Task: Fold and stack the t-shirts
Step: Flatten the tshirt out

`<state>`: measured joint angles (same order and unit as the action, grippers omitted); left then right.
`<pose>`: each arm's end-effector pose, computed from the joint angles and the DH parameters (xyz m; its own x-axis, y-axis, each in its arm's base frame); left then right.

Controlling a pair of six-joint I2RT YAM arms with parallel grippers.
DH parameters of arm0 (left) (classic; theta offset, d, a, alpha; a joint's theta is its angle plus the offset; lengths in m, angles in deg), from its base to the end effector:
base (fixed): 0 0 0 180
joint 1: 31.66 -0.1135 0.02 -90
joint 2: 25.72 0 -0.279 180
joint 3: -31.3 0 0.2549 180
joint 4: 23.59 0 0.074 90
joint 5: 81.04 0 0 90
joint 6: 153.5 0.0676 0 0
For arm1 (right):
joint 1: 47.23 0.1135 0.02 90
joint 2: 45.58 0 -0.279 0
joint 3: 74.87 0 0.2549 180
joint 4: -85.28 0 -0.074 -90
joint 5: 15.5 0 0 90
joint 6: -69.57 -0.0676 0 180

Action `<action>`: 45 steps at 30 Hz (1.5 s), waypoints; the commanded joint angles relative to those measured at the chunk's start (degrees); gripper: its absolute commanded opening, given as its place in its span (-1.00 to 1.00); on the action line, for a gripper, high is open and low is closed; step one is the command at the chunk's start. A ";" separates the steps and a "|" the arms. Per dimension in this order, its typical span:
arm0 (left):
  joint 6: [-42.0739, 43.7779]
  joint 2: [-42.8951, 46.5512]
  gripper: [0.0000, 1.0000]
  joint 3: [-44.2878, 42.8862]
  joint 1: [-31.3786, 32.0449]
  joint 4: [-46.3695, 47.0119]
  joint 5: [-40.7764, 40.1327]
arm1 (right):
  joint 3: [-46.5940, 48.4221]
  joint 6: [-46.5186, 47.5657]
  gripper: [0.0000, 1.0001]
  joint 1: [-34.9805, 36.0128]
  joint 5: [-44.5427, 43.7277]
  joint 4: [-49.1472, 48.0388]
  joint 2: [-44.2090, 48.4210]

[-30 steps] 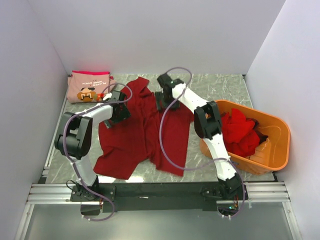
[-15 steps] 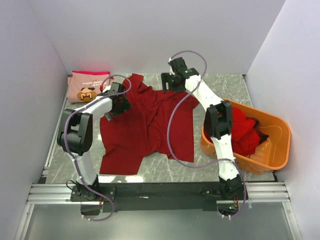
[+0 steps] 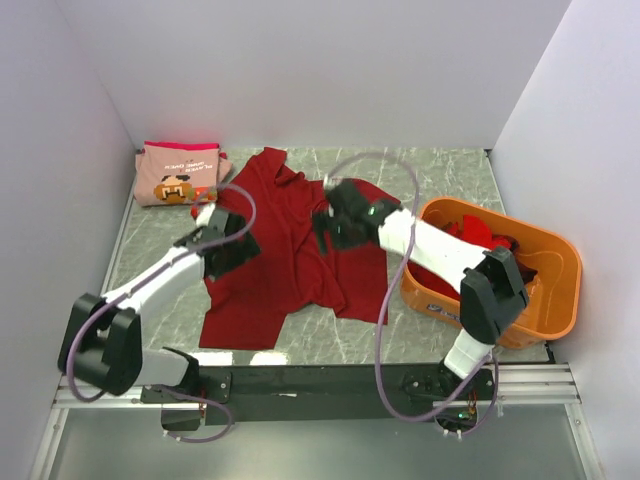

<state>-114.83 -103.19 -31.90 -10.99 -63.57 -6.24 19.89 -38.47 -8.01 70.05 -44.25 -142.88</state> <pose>0.2756 -0.0850 0.2100 -0.6285 -0.5682 -0.5312 -0.4696 0.8216 -0.3232 0.3095 0.2458 0.2660 -0.7724 -0.2319 -0.5913 -0.3734 0.9189 0.1274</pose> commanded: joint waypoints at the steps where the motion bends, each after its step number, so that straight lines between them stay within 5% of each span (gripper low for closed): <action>1: -3.69 5.48 0.99 6.85 0.95 0.70 1.84 | -9.41 -5.94 0.72 2.61 0.05 -4.78 3.60; 5: -3.87 7.86 0.99 11.78 0.96 4.13 2.11 | -12.85 -7.18 0.71 3.32 0.32 -6.19 1.59; 11: -4.13 -1.09 0.99 8.90 0.43 5.90 0.00 | -9.34 -7.09 0.71 3.23 -0.38 -6.28 -8.24; 23: -2.02 -18.40 0.99 -3.58 -5.80 3.18 -1.76 | 8.93 -4.91 0.72 -0.98 -0.74 -4.52 -25.64; 28: -0.09 -17.72 0.99 -8.41 -6.34 1.41 -1.68 | 20.97 -1.91 0.75 -1.96 -0.83 -0.22 -29.70; 34: 1.58 -9.03 0.99 -11.15 -6.34 -2.63 -2.02 | 25.21 -1.03 0.75 -1.34 -2.31 2.16 -23.31; 45: -13.26 19.19 0.99 8.16 -6.69 -18.71 -9.22 | -5.19 -8.76 0.77 -0.64 -9.88 -7.94 7.98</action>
<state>-121.49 -86.60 -29.93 -17.35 -73.06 -11.73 19.87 -44.16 -8.73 63.93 -48.27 -139.38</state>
